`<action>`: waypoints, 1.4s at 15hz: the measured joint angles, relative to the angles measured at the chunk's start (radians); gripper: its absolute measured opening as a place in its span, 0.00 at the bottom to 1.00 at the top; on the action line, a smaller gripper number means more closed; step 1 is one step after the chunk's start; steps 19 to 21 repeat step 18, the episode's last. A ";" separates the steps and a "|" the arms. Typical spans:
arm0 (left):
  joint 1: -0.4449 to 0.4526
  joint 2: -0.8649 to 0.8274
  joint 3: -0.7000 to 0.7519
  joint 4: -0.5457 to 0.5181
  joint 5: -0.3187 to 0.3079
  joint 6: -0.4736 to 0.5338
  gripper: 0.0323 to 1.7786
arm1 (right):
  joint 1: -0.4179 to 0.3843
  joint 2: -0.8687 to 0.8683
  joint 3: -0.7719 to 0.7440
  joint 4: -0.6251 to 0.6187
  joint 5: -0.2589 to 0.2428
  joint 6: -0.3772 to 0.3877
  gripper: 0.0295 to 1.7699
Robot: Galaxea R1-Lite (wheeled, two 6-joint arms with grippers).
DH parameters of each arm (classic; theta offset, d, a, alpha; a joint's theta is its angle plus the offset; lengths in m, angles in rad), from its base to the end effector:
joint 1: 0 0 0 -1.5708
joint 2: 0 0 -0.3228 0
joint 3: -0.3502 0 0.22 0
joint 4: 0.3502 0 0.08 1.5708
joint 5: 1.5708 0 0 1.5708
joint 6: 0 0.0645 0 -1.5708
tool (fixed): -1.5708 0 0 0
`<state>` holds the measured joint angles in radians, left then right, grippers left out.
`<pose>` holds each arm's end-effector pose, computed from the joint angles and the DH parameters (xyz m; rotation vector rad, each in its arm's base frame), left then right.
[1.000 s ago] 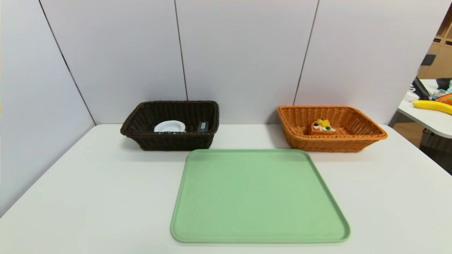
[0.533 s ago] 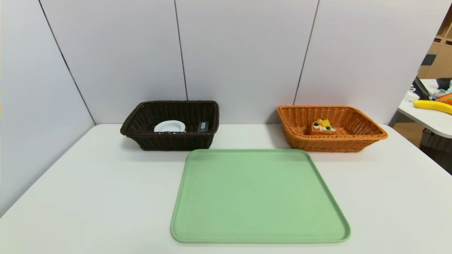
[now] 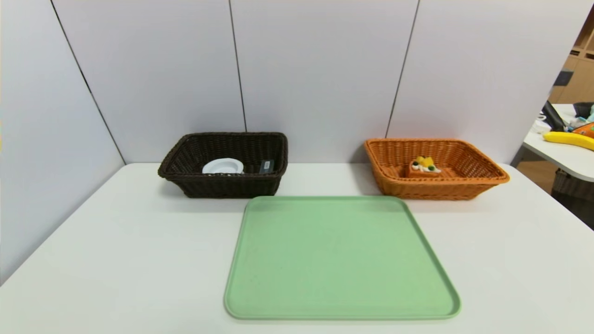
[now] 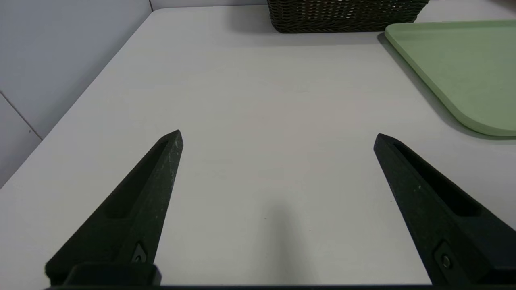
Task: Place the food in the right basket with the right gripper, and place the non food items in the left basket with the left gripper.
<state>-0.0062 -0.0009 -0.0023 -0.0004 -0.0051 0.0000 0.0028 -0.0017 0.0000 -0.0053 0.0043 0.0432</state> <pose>0.0281 -0.0005 0.0764 0.0000 -0.0036 -0.0113 0.0282 0.0004 0.0763 0.0432 -0.0068 0.0072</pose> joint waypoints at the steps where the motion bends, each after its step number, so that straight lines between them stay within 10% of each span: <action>1: 0.000 0.000 0.001 0.000 0.000 -0.003 0.95 | 0.000 0.000 0.000 0.000 -0.001 0.000 0.96; 21: 0.000 0.000 0.001 -0.001 0.001 -0.004 0.95 | 0.000 0.000 0.000 -0.002 -0.004 0.010 0.96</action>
